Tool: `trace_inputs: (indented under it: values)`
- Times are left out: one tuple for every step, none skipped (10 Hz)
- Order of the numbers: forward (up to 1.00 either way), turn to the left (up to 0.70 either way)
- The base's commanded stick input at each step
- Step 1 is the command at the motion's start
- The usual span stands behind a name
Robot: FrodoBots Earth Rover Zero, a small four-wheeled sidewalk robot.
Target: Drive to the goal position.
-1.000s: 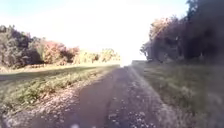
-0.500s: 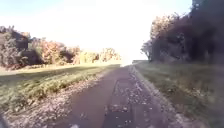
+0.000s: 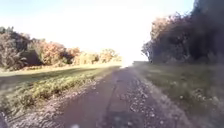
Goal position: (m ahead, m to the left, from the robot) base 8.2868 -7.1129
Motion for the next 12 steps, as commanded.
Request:
trace_inputs:
  values:
    - [0.7,-0.14]
    - [0.7,-0.14]
    - [0.7,-0.14]
    - [0.7,-0.13]
    - [0.7,-0.12]
    - [0.7,-0.12]
    - [0.7,-0.12]
    - [0.7,-0.07]
    - [0.7,-0.07]
    - [0.7,-0.07]
    - [0.7,-0.1]
    - [0.7,-0.12]
